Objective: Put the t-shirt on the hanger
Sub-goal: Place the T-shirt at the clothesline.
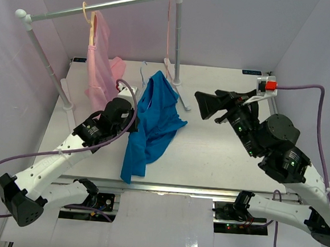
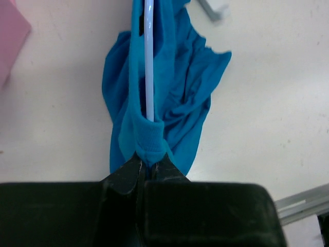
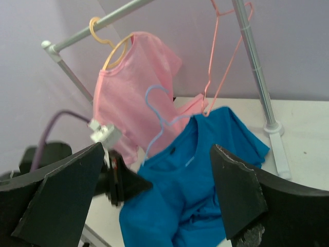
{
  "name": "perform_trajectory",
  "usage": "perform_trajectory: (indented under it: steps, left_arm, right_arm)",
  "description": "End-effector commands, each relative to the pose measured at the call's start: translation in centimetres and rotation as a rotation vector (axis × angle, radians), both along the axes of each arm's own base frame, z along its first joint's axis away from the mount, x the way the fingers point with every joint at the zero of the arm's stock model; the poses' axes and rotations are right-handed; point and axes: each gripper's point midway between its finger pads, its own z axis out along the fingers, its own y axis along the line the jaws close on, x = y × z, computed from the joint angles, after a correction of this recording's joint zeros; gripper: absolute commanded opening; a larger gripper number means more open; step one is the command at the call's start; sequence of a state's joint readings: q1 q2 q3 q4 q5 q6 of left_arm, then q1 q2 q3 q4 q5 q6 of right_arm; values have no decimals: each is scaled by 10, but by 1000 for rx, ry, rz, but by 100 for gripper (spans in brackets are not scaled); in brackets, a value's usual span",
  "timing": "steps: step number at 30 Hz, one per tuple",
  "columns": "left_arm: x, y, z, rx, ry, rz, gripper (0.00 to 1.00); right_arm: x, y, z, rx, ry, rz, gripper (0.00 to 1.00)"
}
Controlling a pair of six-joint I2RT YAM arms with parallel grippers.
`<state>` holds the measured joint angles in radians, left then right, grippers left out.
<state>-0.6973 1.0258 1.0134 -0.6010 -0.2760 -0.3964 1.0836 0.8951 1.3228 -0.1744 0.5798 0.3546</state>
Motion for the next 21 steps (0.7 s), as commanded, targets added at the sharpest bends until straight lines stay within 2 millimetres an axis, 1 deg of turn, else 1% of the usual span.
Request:
perform_trajectory:
  steps: [1, 2, 3, 5, 6, 7, 8, 9, 10, 11, 12, 13, 14, 16, 21]
  left_arm:
    - [36, 19, 65, 37, -137, 143, 0]
    - [41, 25, 72, 57, -154, 172, 0]
    - [46, 25, 85, 52, -176, 175, 0]
    - [59, 24, 102, 46, -195, 180, 0]
    - [65, 22, 112, 43, -207, 179, 0]
    - [70, 20, 122, 39, -220, 178, 0]
    - [75, 22, 140, 28, -247, 182, 0]
    - [85, 19, 141, 38, -241, 184, 0]
    - [91, 20, 145, 38, -246, 190, 0]
    - [97, 21, 151, 37, -254, 197, 0]
    - [103, 25, 164, 23, -277, 211, 0]
    - [109, 22, 166, 26, -279, 210, 0]
    - [115, 20, 168, 27, -283, 210, 0]
    - [121, 21, 180, 14, -310, 231, 0]
    - [140, 41, 195, 27, -343, 305, 0]
  right_arm:
    - [-18, -8, -46, -57, 72, 71, 90]
    - [-23, -17, -48, -46, 70, 74, 90]
    - [-28, -26, -49, -31, 63, 72, 90]
    - [-32, -38, -63, -39, 67, 60, 90]
    - [-35, -48, -65, -29, 60, 49, 90]
    - [-38, -57, -67, -19, 53, 38, 90]
    - [-39, -60, -69, -19, 48, 38, 90]
    - [-43, -67, -71, -8, 40, 39, 90]
    - [-45, -70, -72, 0, 35, 43, 90]
    - [-48, -72, -73, 7, 31, 48, 90]
    - [-49, -73, -75, 10, 31, 55, 90]
    - [-52, -77, -75, 20, 26, 55, 90]
    - [-53, -81, -76, 28, 22, 55, 90]
    - [-54, -85, -79, 32, 20, 47, 90]
    - [-55, -87, -88, 25, 18, 45, 90]
